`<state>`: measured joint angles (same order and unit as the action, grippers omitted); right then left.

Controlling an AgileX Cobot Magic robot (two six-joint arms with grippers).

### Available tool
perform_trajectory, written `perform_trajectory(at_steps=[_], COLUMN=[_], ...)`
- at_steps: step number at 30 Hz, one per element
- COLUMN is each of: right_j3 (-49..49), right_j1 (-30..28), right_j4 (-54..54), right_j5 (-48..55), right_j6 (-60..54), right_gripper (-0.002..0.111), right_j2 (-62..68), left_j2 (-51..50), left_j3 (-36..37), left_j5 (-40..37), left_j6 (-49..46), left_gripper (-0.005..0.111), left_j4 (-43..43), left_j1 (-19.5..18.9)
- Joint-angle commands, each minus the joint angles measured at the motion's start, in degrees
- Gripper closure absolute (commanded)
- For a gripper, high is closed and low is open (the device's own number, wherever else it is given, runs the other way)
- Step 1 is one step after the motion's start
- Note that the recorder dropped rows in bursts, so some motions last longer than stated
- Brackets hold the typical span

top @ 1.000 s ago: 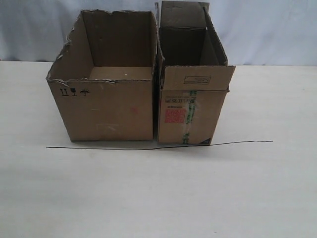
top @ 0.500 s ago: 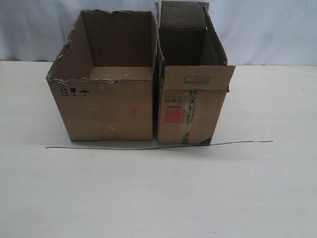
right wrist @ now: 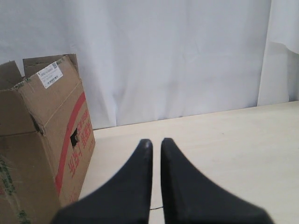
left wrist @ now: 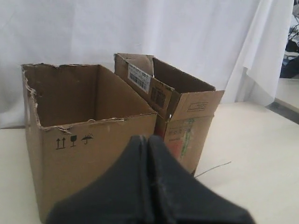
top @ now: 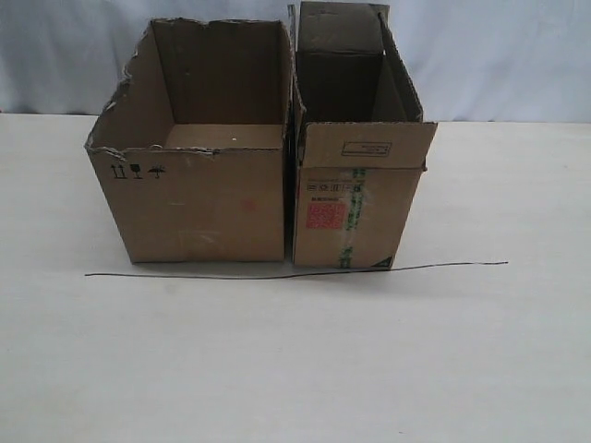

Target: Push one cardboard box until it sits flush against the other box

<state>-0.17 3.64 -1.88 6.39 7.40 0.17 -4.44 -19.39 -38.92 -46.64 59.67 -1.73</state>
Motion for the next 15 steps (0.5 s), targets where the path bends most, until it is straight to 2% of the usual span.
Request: perform_trajectory(at_steps=[1,4,8,15], right_j3=[0.17,0.17,0.17,0.17], right_j1=[-0.13,-0.13,-0.13,-0.13], right_j4=[0.11,0.11,0.11,0.11], right_j5=[-0.50,-0.50,-0.50,-0.50], right_j6=[0.24,0.24,0.24,0.24], right_gripper=[0.103,0.103,0.103,0.103], right_j2=[-0.17,-0.17,-0.17,-0.17], left_j2=[0.87,0.87,0.87,0.87], left_j3=[2.02,2.05,2.05,2.05], left_j5=[2.45,2.13,1.62,1.60], left_j6=[3.48,3.52,3.52,3.52], left_gripper=[0.107,0.107,0.107,0.107], left_j4=[-0.86,-0.71,-0.60,-0.70], left_j1=[3.36,6.73,9.13,9.11])
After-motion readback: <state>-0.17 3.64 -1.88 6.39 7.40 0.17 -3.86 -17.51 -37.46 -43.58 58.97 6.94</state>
